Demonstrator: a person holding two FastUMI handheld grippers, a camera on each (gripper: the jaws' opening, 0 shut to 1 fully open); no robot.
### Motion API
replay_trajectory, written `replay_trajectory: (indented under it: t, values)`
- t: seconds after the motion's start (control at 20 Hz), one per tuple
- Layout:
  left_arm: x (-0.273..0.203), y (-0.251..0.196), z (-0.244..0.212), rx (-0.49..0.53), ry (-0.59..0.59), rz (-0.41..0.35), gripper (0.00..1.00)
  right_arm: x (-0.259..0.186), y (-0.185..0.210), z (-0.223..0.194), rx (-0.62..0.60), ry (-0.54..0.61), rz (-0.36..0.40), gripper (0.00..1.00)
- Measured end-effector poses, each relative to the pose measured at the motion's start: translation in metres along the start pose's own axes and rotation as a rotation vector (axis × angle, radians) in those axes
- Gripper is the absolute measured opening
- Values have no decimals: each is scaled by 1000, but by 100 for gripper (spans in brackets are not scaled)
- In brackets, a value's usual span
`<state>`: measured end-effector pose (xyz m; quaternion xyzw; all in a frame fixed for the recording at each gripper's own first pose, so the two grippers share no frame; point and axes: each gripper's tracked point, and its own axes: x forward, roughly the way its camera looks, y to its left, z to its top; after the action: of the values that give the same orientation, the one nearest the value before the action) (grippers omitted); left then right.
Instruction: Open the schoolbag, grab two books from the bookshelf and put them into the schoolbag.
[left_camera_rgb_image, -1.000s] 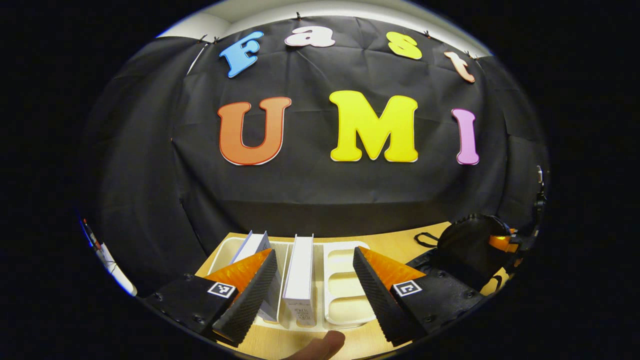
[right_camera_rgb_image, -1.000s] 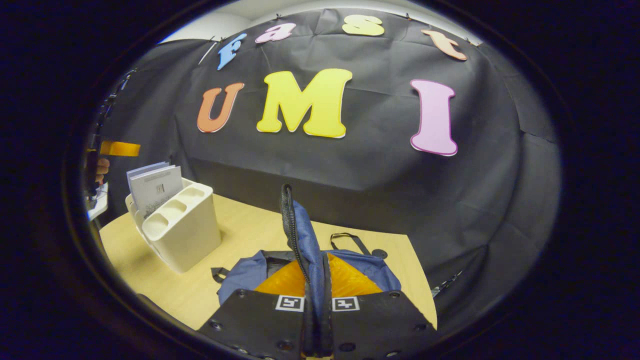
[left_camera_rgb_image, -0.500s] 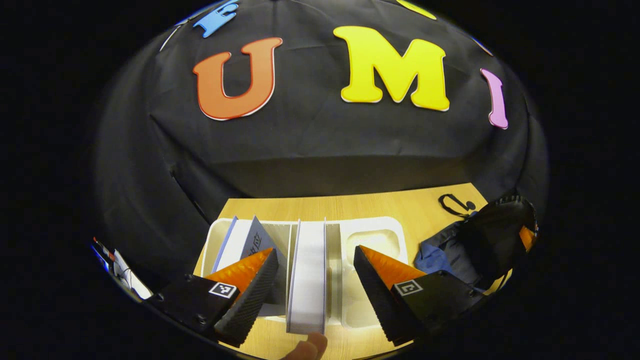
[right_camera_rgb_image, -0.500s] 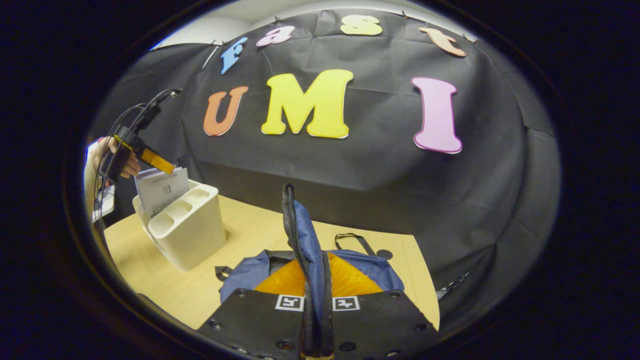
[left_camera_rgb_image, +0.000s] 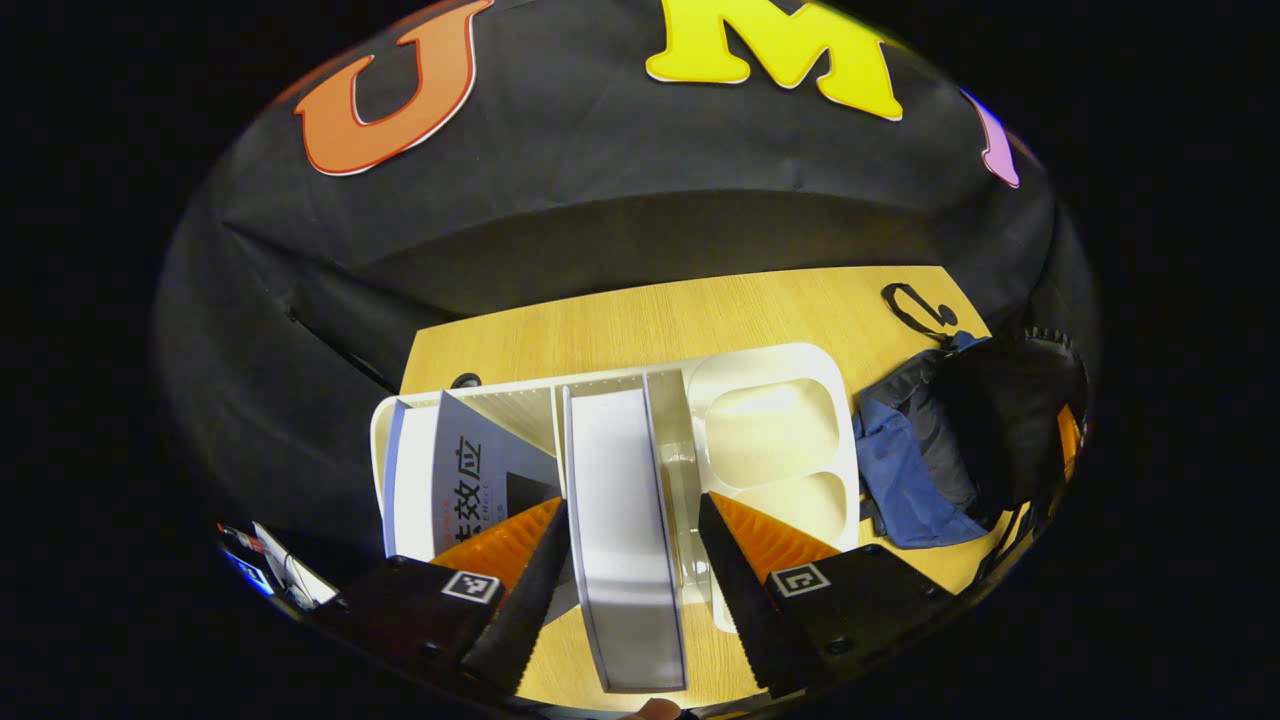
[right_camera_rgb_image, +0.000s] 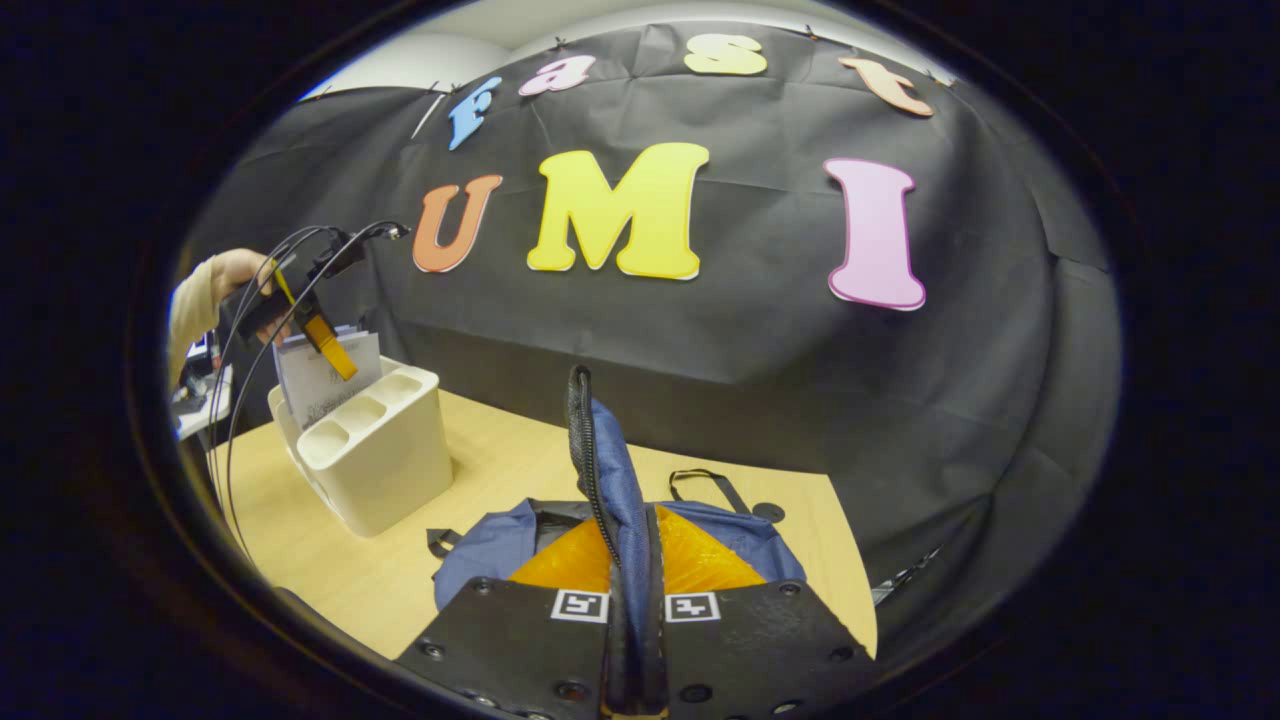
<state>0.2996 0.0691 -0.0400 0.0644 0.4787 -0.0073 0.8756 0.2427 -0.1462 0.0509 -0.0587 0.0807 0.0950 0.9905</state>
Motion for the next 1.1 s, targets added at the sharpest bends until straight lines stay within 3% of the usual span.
replay_trajectory:
  t: [0.15, 0.3, 0.4, 0.45, 0.5, 0.6, 0.65, 0.7, 0.75, 0.9, 0.95, 1.1]
  values:
    - [6, -8, -11, -19, 66, -34, 72, 0, 2, 0, -30, 3, 5, 6]
    - [9, -4, -11, -18, 71, -27, 52, -1, 2, 2, -37, 2, 10, 6]
    - [9, -4, -10, -21, 66, -18, 49, -2, 0, 4, -29, 1, 13, 10]
    - [7, -6, -10, -28, 68, -14, 53, -2, -1, 3, -23, 1, 11, 10]
    - [5, -6, -12, -34, 68, -9, 48, -3, -4, 4, -16, 1, 12, 6]
    - [-3, -9, -13, -32, 49, -19, 47, -2, -7, 1, 9, 6, 15, 6]
    - [-10, -10, -12, -37, 32, -21, 51, -2, -9, 0, 18, 12, 13, 6]
    - [-17, -9, -8, -40, 3, -16, 47, -1, -11, -1, 19, 16, 12, 6]
    - [-23, -9, -5, -62, -27, -1, 50, -1, -12, -2, 19, 19, 5, 6]
    - [-46, -10, -9, -99, -91, 2, 46, -4, -12, -4, 45, 41, -9, 6]
    - [-54, -10, -9, -111, -117, 4, 50, -5, -12, -5, 46, 41, -8, 6]
    - [-82, -16, -12, -114, -165, -11, 46, -4, -12, -6, 53, 52, -10, 6]
